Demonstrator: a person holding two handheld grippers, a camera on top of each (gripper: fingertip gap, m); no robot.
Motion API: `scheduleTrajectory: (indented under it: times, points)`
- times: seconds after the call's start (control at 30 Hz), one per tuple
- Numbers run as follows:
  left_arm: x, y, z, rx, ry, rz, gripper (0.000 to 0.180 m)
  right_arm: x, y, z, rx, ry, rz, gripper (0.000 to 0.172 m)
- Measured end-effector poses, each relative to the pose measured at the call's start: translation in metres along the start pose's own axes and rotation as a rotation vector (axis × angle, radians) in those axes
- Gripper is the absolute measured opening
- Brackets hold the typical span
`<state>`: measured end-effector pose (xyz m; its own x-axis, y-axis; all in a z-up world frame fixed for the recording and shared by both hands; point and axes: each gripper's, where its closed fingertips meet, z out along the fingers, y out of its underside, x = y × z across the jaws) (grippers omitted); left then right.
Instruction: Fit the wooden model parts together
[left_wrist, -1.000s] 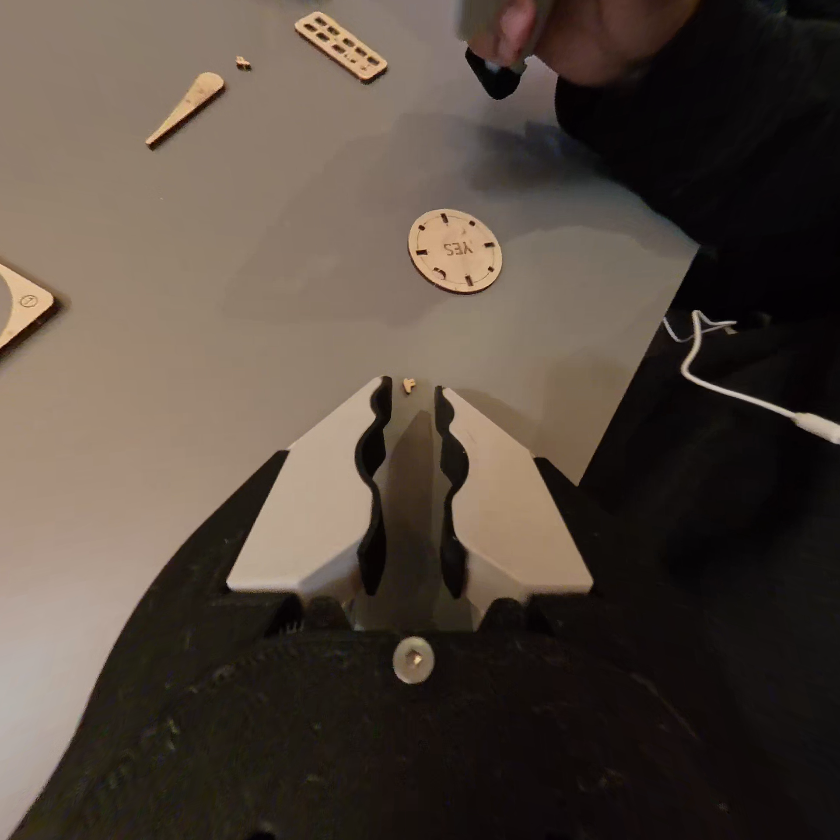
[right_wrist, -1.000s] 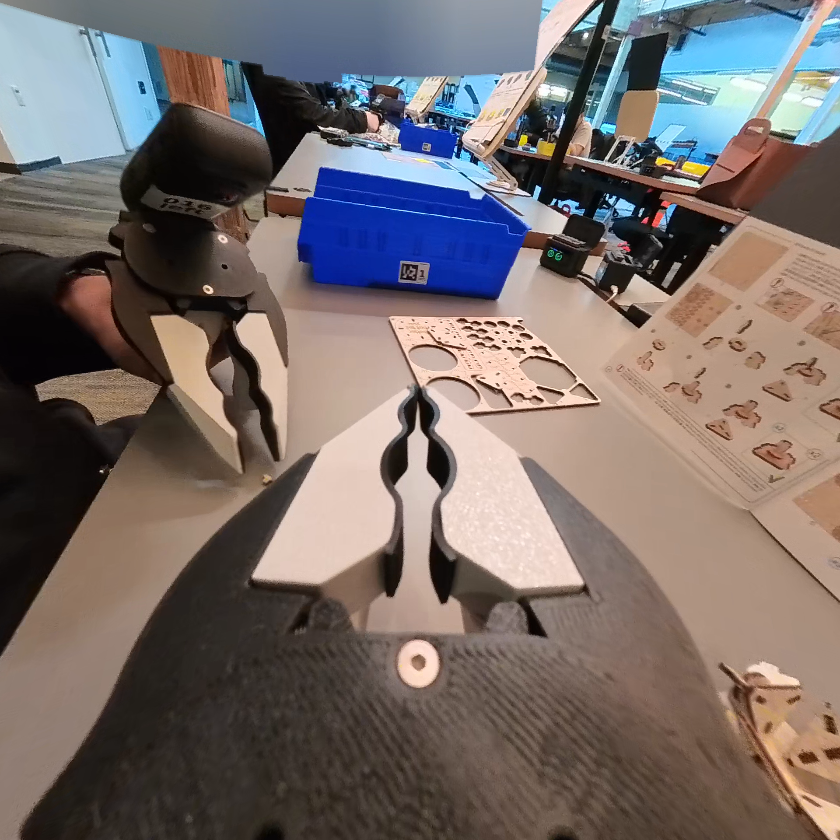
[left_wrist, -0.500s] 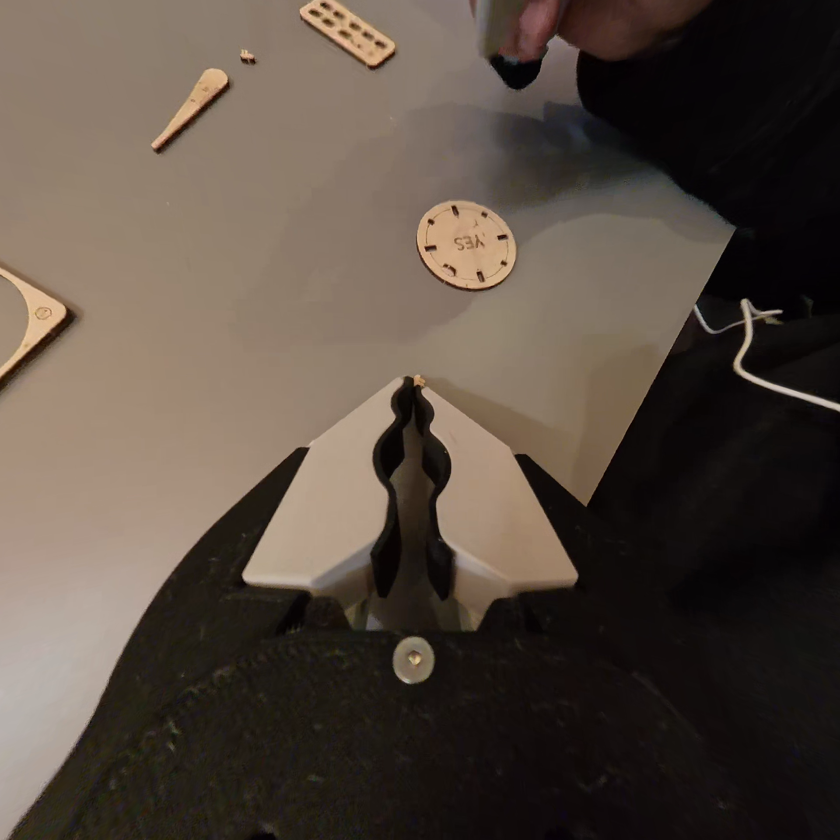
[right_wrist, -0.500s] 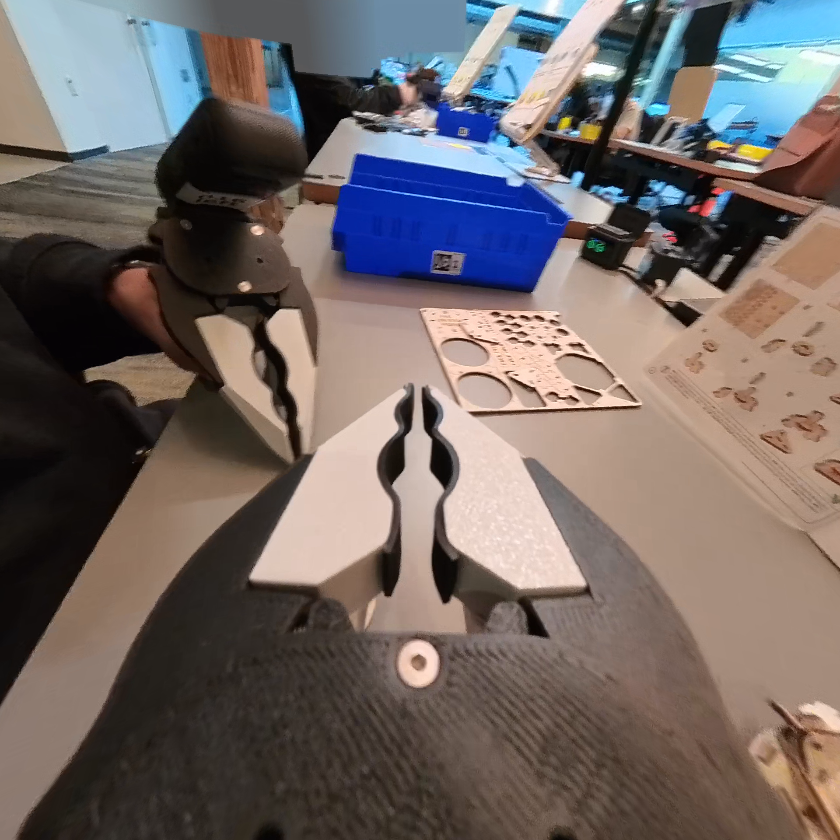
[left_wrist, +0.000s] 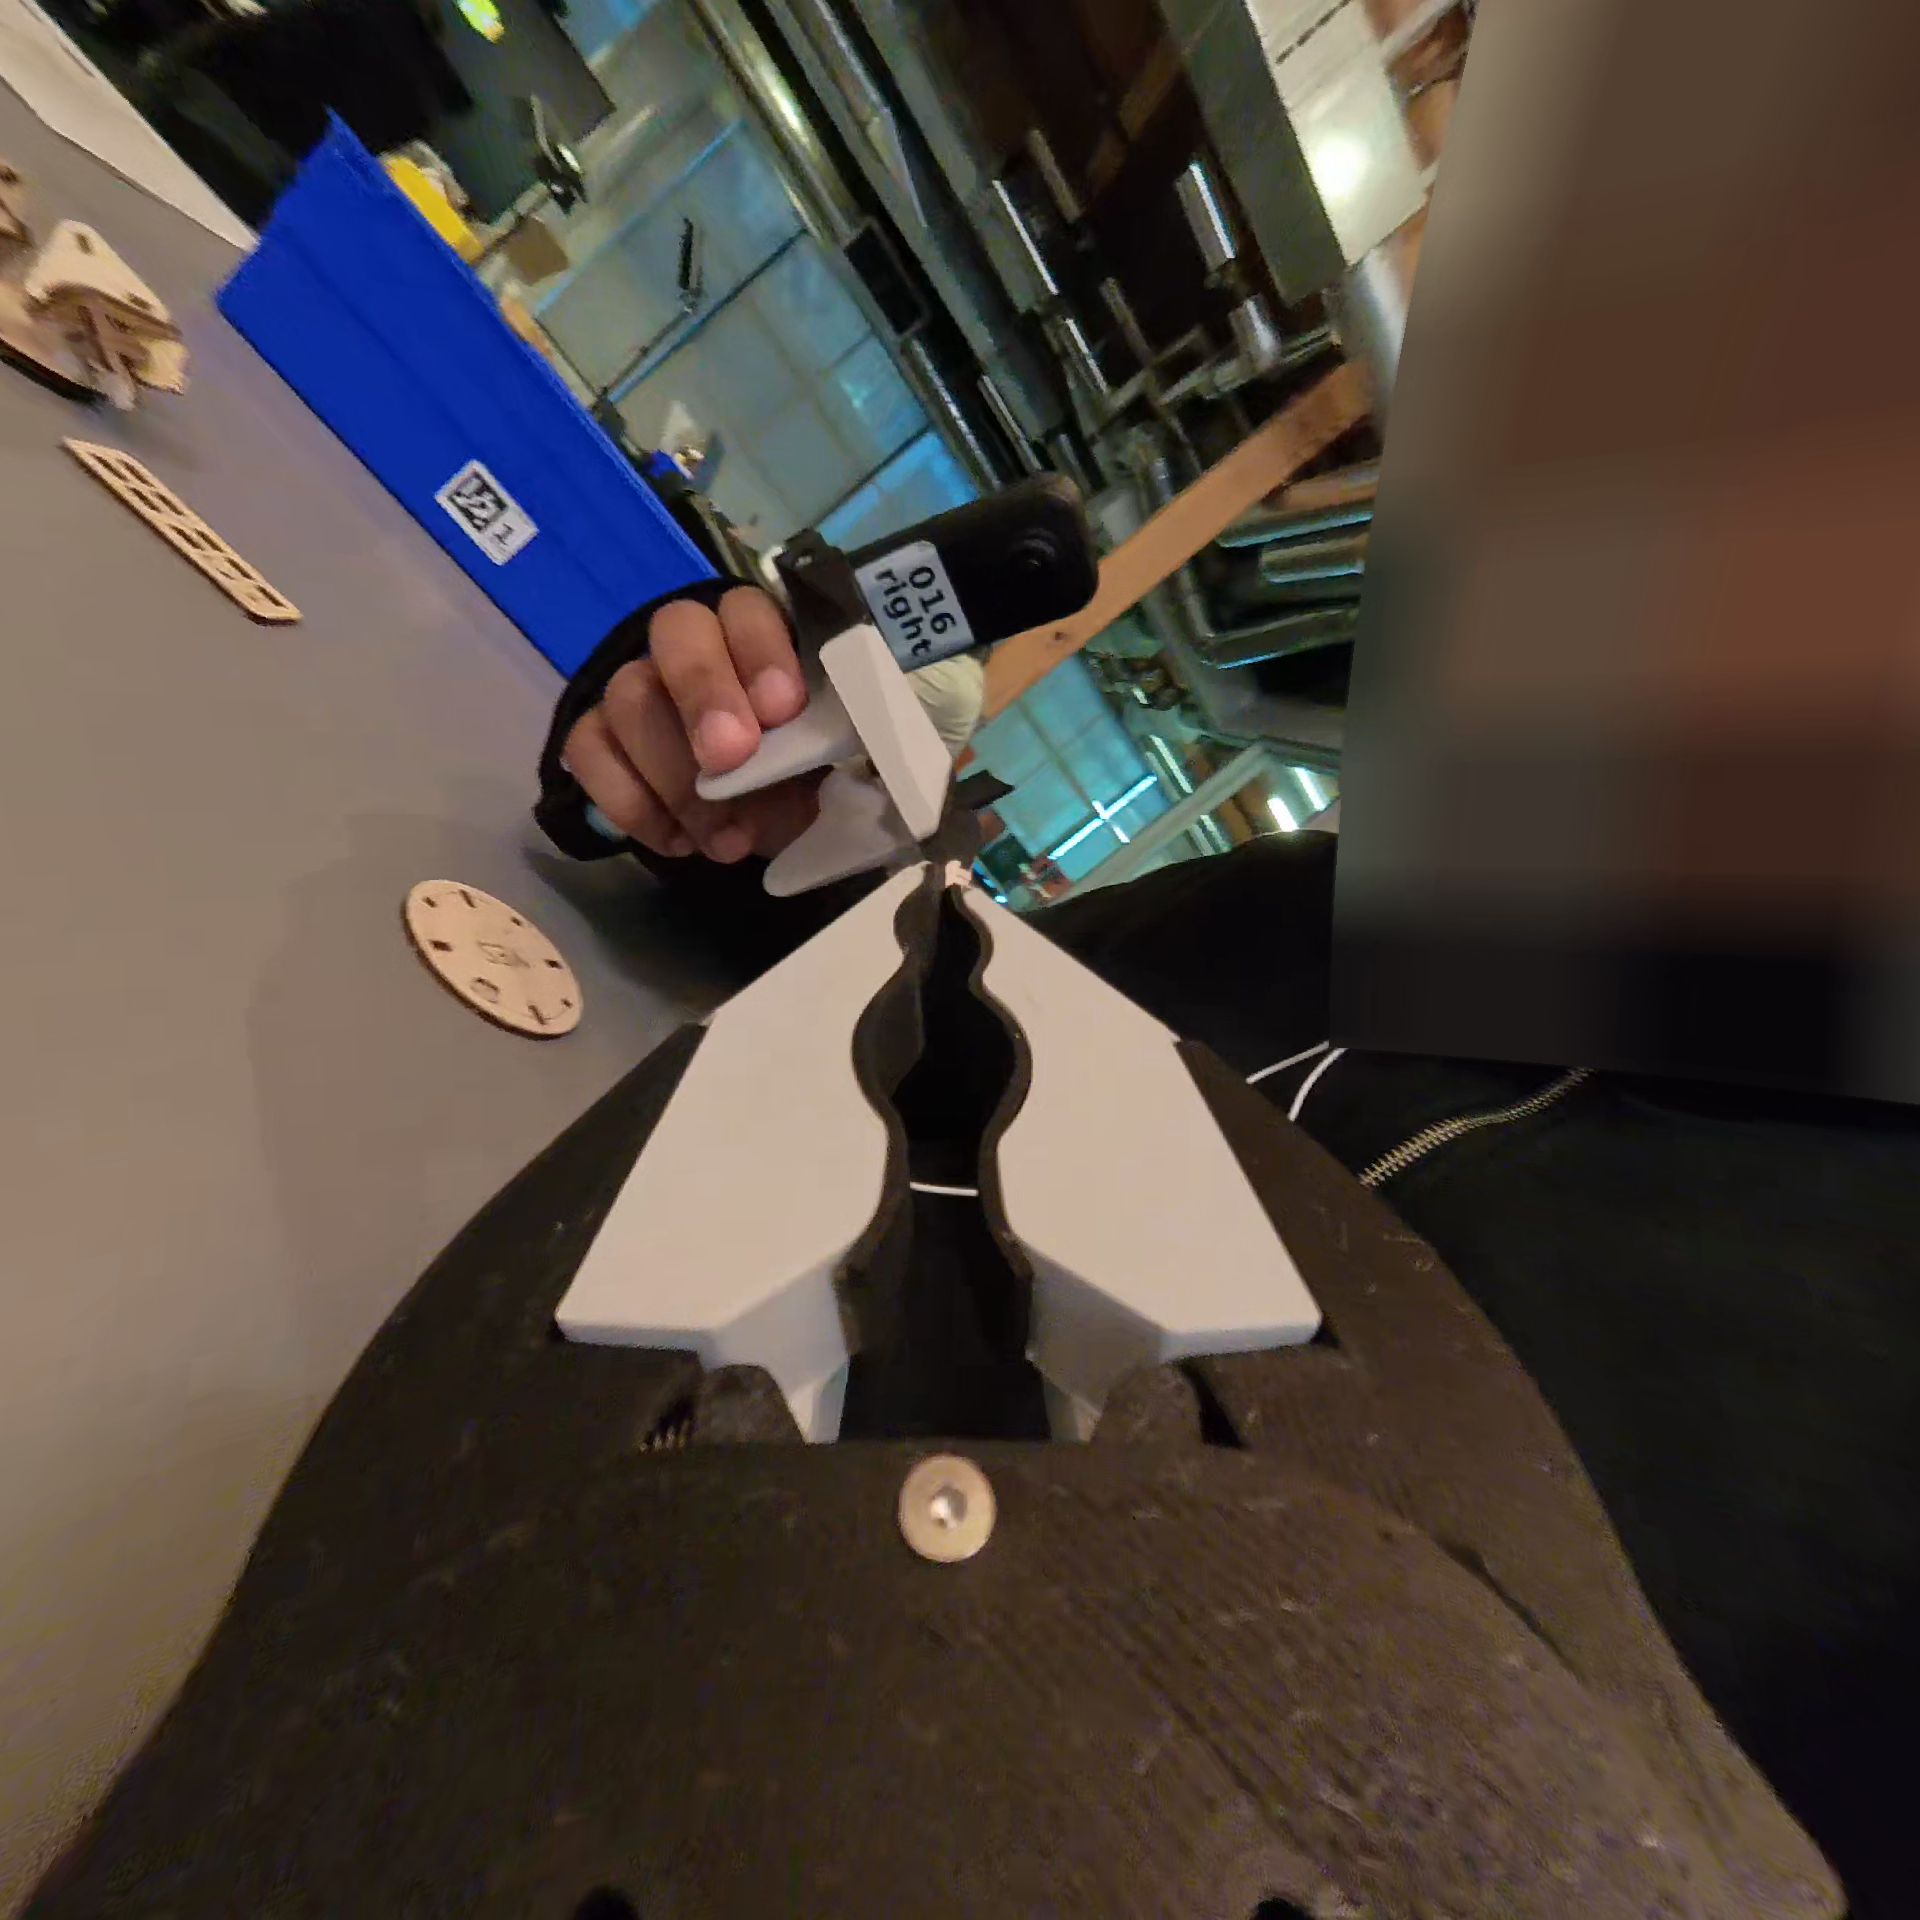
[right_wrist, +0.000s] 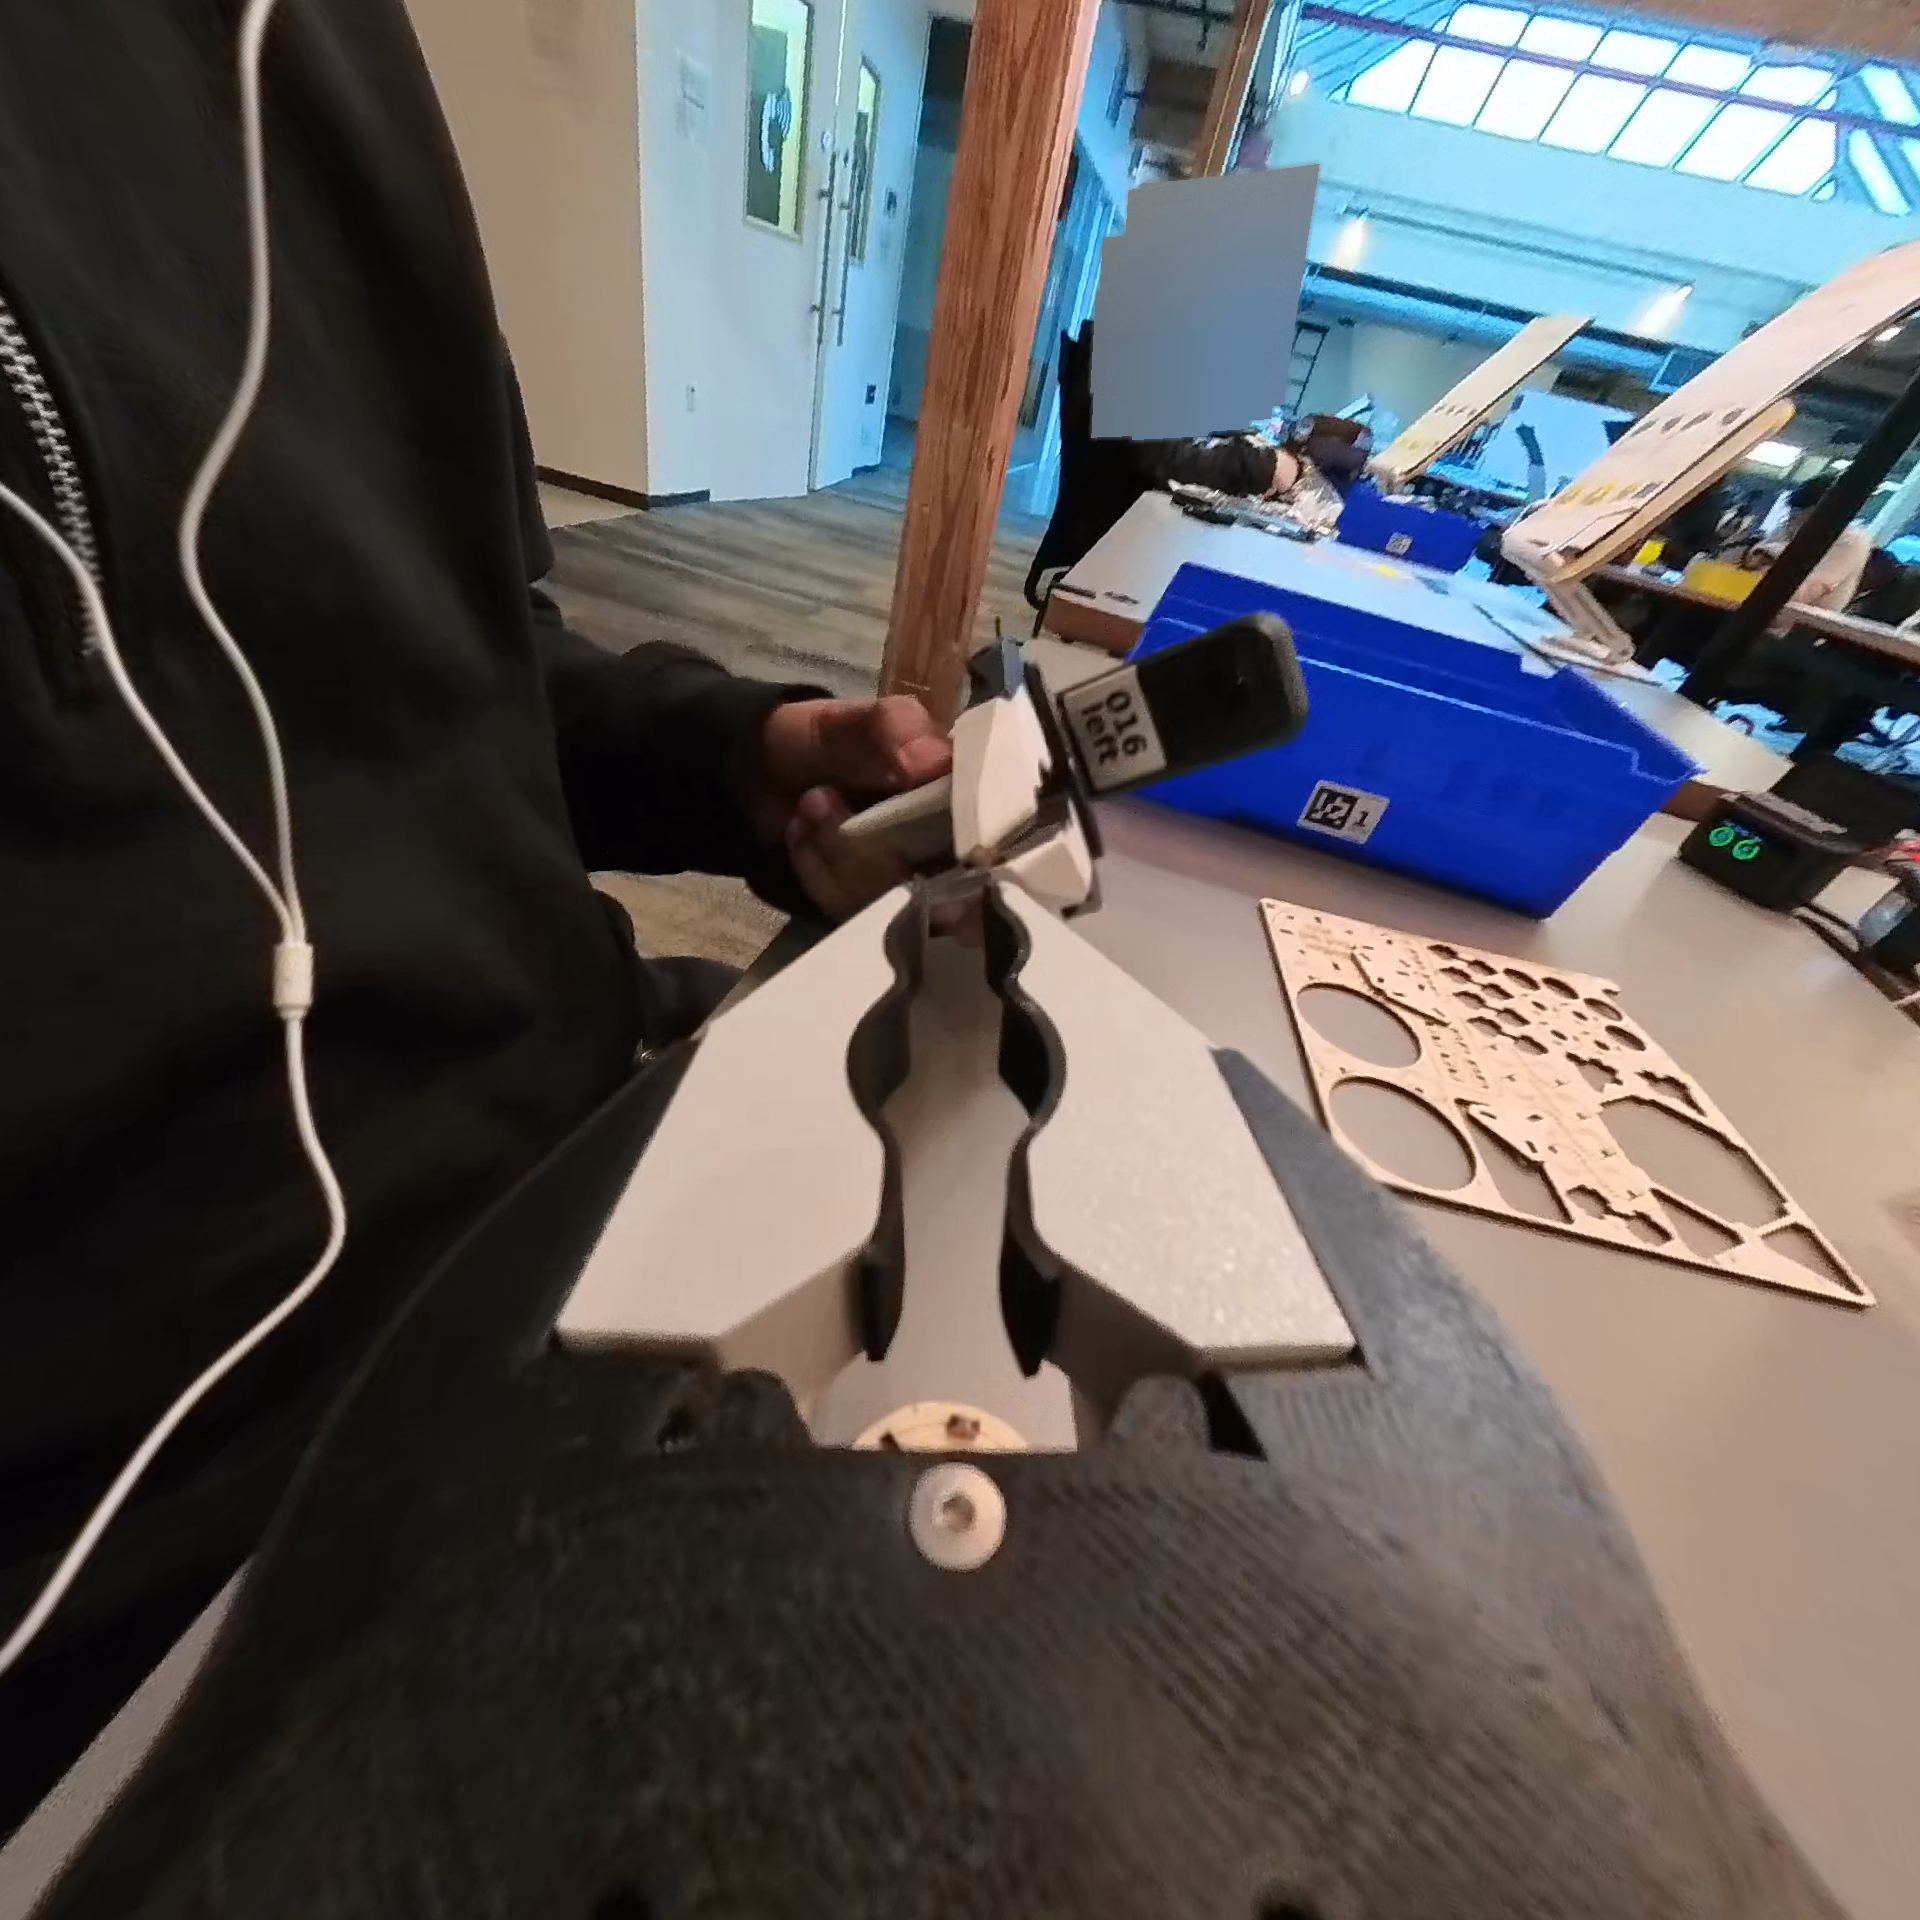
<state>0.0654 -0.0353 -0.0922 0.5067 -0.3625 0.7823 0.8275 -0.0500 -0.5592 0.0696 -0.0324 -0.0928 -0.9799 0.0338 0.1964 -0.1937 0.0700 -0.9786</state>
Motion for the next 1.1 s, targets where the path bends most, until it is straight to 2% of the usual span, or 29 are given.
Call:
scheduleTrajectory:
  times: [0.27, 0.57, 0.67, 0.73, 0.83, 0.97, 1.1]
  points:
    - [0.004, 0.007, 0.016, -0.029, 0.114, -0.091, 0.000, -0.006, -0.003, 0.000, 0.006, -0.018, -0.020, 0.007]
    - [0.000, 0.009, 0.017, -0.020, 0.112, -0.124, 0.000, -0.006, -0.004, 0.000, 0.003, -0.009, -0.026, 0.003]
    - [-0.004, 0.005, 0.016, 0.005, 0.090, -0.123, 0.000, -0.002, -0.003, -0.001, -0.004, 0.009, -0.020, 0.003]
    - [-0.010, 0.001, 0.013, 0.034, 0.048, -0.107, 0.011, 0.001, -0.001, -0.002, -0.010, 0.022, -0.019, 0.003]
    - [-0.012, -0.006, 0.006, 0.064, -0.007, -0.041, 0.013, 0.006, 0.002, -0.003, -0.033, 0.046, -0.027, 0.003]
    - [-0.011, 0.000, 0.009, -0.003, -0.087, 0.042, 0.012, 0.008, 0.010, -0.001, -0.083, 0.062, -0.047, 0.003]
    - [-0.009, 0.002, 0.011, -0.003, -0.069, 0.030, 0.003, 0.009, 0.011, -0.001, -0.088, 0.073, -0.054, 0.003]
